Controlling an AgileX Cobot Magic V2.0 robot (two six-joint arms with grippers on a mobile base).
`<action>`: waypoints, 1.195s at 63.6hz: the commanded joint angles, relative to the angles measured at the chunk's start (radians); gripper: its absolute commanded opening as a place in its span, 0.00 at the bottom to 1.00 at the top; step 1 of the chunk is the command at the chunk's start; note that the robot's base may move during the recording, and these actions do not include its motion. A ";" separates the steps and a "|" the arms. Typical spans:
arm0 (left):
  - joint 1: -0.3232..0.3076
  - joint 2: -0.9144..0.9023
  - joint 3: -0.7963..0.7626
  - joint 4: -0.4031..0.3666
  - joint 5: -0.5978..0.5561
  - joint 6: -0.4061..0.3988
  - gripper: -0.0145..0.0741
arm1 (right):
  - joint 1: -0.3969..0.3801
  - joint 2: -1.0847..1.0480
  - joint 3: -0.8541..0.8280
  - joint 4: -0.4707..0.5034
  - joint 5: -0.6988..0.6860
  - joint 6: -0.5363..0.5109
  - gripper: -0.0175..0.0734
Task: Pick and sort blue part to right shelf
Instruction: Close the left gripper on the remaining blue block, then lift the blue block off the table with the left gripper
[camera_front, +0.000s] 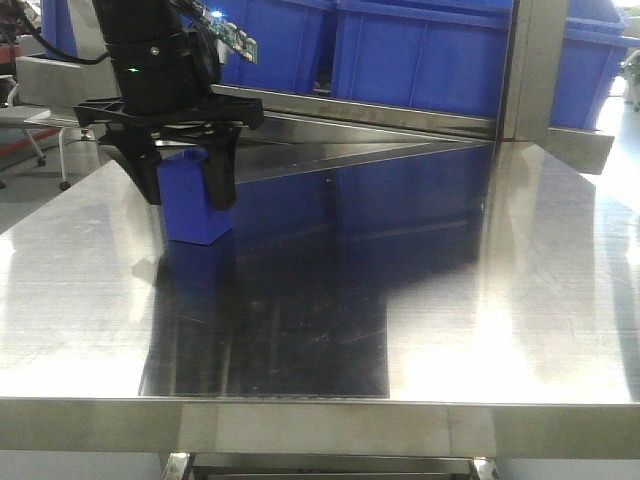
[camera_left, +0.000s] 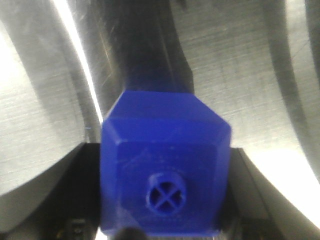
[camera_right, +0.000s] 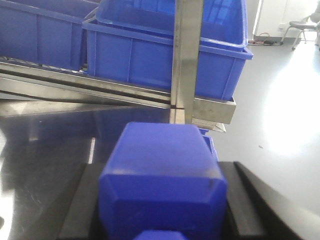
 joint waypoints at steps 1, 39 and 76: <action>-0.006 -0.062 -0.032 -0.015 -0.003 -0.010 0.61 | -0.007 0.006 -0.031 0.000 -0.100 -0.001 0.65; -0.006 -0.275 -0.030 -0.051 0.051 -0.010 0.54 | -0.007 0.006 -0.031 0.000 -0.100 -0.001 0.65; 0.057 -0.700 0.552 -0.023 -0.551 0.016 0.54 | -0.007 0.006 -0.031 0.000 -0.100 -0.001 0.65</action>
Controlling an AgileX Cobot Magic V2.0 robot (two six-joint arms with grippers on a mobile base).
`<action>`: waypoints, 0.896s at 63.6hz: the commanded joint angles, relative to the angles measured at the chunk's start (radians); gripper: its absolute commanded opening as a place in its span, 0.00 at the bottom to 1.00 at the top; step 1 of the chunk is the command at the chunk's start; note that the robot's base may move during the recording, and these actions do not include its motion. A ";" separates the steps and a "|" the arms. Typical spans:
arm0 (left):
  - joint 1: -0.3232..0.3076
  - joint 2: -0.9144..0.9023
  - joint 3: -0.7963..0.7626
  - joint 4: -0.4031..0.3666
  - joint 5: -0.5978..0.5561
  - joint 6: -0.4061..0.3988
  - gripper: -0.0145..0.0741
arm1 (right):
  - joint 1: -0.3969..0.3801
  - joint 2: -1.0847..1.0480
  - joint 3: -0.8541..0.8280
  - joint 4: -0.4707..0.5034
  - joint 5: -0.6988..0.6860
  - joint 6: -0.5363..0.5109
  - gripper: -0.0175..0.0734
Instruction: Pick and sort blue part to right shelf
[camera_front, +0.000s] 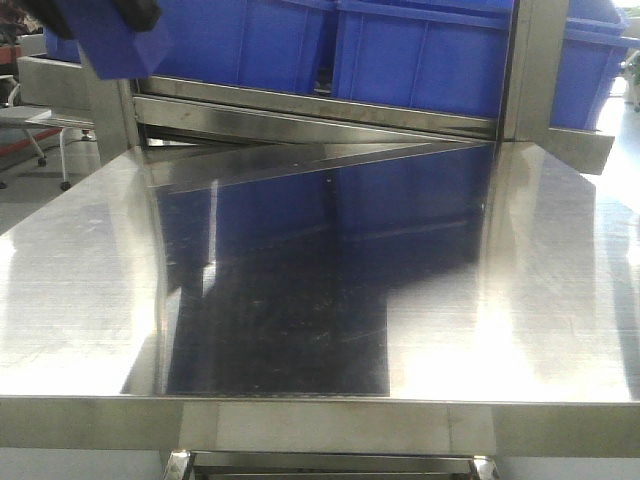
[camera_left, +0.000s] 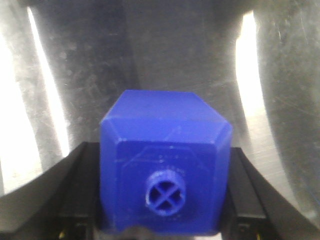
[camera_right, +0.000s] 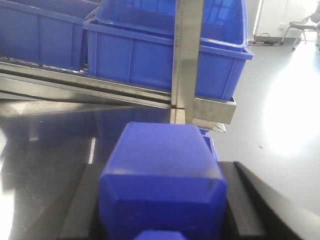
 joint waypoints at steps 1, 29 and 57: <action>0.011 -0.111 0.103 0.002 -0.213 0.001 0.54 | -0.007 0.006 -0.031 0.000 -0.100 -0.001 0.65; 0.189 -0.435 0.663 0.001 -0.717 0.001 0.54 | -0.007 0.006 -0.031 0.000 -0.100 -0.001 0.65; 0.273 -0.755 0.845 0.034 -0.733 0.001 0.54 | -0.007 0.006 -0.031 0.000 -0.100 -0.001 0.65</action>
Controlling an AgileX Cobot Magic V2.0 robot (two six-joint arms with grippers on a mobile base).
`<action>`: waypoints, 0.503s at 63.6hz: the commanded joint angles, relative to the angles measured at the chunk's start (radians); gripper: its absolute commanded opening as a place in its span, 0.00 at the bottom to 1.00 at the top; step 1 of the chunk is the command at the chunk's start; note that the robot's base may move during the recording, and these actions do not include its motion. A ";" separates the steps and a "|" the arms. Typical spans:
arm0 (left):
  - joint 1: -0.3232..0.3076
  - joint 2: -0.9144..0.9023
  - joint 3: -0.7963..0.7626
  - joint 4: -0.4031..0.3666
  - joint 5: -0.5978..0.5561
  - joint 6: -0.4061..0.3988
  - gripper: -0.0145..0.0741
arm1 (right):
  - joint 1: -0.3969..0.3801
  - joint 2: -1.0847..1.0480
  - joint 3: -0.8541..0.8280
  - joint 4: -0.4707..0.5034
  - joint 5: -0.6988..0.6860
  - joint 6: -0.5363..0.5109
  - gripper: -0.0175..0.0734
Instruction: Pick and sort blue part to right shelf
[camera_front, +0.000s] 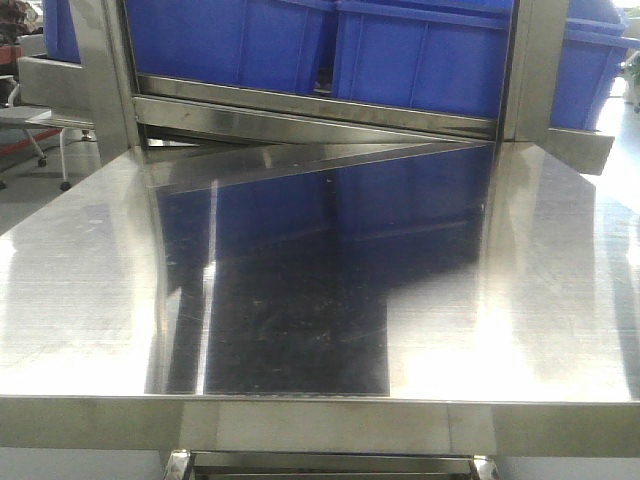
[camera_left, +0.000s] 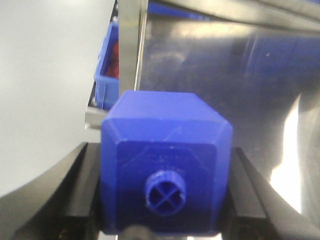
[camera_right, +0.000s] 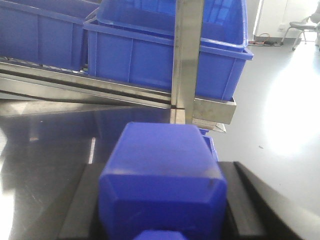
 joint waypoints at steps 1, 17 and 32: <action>0.002 -0.078 -0.012 0.031 -0.089 0.001 0.54 | -0.007 0.006 -0.031 0.000 -0.100 -0.001 0.65; 0.002 -0.260 -0.005 0.089 -0.072 0.001 0.54 | -0.007 0.006 -0.031 0.000 -0.100 -0.001 0.65; 0.002 -0.423 -0.005 0.112 -0.072 0.001 0.54 | -0.007 0.006 -0.031 0.000 -0.100 -0.001 0.65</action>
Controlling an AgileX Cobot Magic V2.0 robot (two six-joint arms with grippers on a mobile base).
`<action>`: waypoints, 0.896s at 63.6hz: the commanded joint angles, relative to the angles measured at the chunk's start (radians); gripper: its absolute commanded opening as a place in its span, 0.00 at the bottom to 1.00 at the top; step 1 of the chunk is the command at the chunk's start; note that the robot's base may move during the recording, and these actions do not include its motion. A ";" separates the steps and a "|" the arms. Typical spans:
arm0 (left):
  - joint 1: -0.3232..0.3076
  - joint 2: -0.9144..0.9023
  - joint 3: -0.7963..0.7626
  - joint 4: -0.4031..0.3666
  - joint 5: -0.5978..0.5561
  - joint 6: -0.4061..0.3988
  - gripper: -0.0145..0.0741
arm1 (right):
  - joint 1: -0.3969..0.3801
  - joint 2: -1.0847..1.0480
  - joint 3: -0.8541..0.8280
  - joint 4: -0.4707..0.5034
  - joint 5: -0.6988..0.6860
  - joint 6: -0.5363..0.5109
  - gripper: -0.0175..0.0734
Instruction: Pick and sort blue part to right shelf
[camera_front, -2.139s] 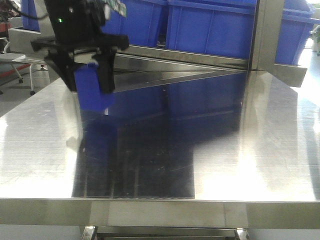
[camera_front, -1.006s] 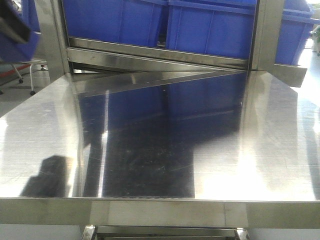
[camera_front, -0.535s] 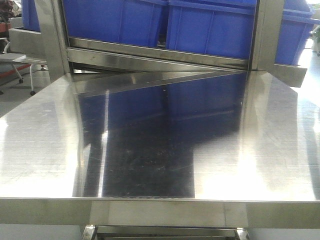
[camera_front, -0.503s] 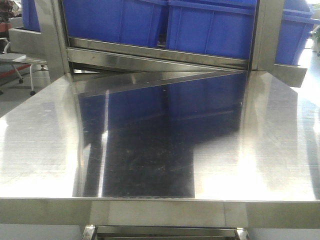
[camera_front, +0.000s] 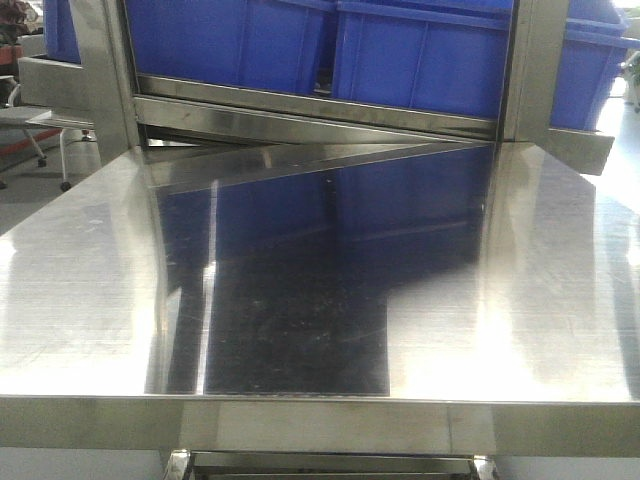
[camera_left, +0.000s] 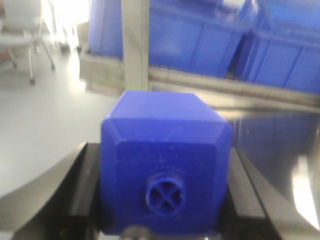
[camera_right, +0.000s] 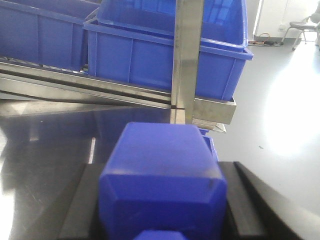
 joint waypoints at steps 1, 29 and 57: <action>0.002 -0.052 -0.029 0.014 -0.086 0.001 0.54 | -0.007 0.006 -0.031 0.000 -0.100 -0.001 0.65; 0.002 -0.136 -0.029 0.014 -0.085 0.001 0.54 | -0.007 0.006 -0.031 0.000 -0.098 -0.001 0.65; 0.002 -0.136 -0.029 0.014 -0.085 0.001 0.54 | -0.007 0.006 -0.031 0.000 -0.098 -0.001 0.65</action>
